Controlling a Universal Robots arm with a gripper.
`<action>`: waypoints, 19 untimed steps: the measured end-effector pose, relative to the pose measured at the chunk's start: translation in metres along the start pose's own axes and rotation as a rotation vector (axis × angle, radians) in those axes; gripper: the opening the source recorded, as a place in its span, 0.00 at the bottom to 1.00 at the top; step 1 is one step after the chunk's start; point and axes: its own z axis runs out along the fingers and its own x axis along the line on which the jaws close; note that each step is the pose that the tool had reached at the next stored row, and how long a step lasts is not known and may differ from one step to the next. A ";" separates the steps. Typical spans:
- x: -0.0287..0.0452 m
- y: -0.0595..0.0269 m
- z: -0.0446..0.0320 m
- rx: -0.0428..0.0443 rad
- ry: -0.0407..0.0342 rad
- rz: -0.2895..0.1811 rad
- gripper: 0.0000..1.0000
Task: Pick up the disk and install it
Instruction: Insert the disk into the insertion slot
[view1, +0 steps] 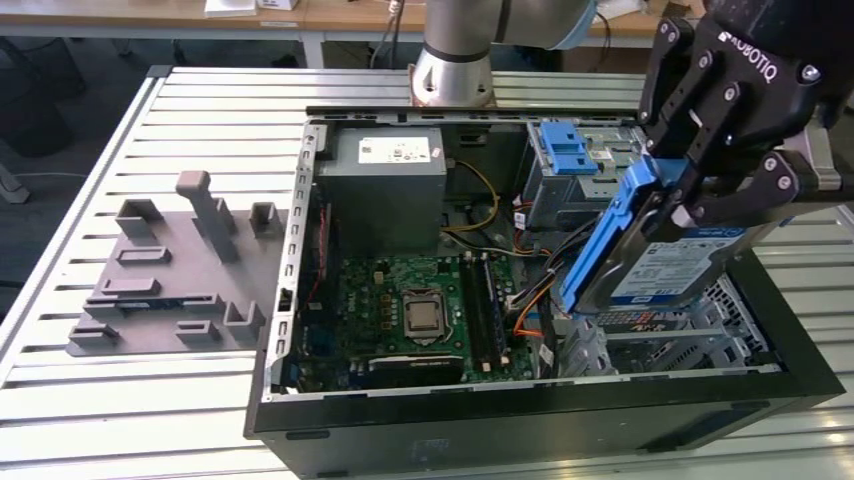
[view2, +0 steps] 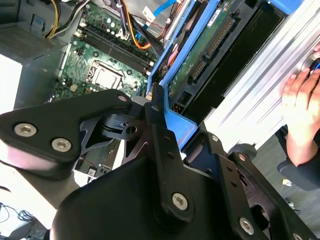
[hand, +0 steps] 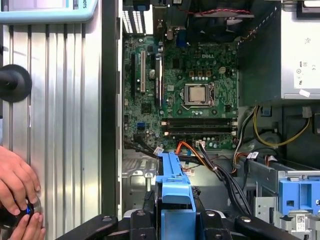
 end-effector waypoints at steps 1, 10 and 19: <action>0.0002 -0.0018 0.0005 0.0000 -0.0001 0.000 0.36; 0.0001 -0.0159 0.0019 0.0000 -0.0003 0.000 0.36; 0.0001 -0.0308 0.0038 0.0000 -0.0001 0.000 0.36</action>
